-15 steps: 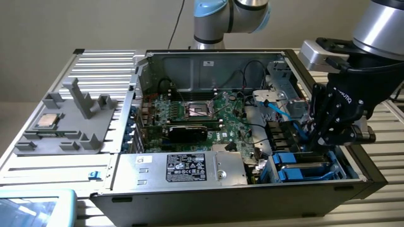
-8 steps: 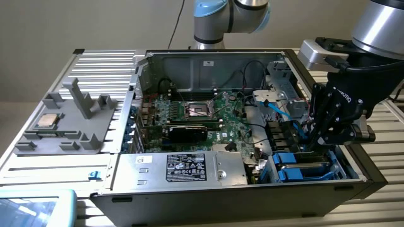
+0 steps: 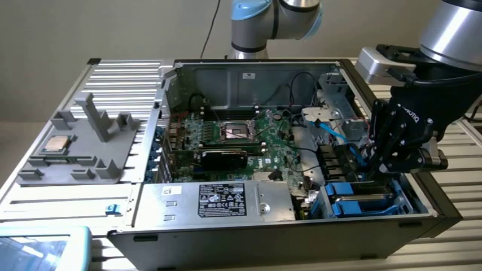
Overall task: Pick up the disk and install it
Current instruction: 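Insert the first disk wire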
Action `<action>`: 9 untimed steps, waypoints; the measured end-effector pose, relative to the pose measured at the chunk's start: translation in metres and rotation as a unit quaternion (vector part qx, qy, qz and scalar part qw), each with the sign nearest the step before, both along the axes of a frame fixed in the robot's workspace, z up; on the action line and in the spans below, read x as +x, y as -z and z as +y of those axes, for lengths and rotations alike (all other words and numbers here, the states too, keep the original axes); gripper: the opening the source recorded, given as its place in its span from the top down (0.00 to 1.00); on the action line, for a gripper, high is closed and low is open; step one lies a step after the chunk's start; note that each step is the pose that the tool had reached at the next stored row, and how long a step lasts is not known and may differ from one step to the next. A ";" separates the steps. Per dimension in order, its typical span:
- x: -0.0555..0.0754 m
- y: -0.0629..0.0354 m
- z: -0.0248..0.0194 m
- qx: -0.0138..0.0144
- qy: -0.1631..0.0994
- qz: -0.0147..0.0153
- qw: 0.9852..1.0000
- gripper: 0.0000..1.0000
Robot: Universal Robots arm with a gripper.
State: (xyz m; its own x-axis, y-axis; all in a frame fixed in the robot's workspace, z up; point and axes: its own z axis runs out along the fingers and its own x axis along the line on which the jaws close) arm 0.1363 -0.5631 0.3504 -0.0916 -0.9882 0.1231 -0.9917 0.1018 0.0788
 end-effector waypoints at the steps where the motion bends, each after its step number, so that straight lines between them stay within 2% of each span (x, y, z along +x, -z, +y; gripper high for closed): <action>1: 0.000 0.0000 0.0000 0.000 0.000 0.000 1.000 0.84; 2: 0.000 0.0000 0.0000 0.000 0.000 0.000 1.000 0.84; 4: 0.000 0.0000 0.0010 -0.006 0.000 0.000 1.000 0.84; 7: 0.000 0.0000 0.0031 -0.016 -0.003 0.003 1.000 0.84; 8: 0.000 0.0002 0.0038 -0.017 -0.004 0.004 1.000 0.84; 9: 0.000 0.0005 0.0041 -0.018 -0.005 0.006 1.000 0.84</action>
State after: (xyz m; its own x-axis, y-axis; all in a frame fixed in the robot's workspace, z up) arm 0.1363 -0.5590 0.3498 -0.0796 -0.9840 0.1592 -0.9917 0.0943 0.0873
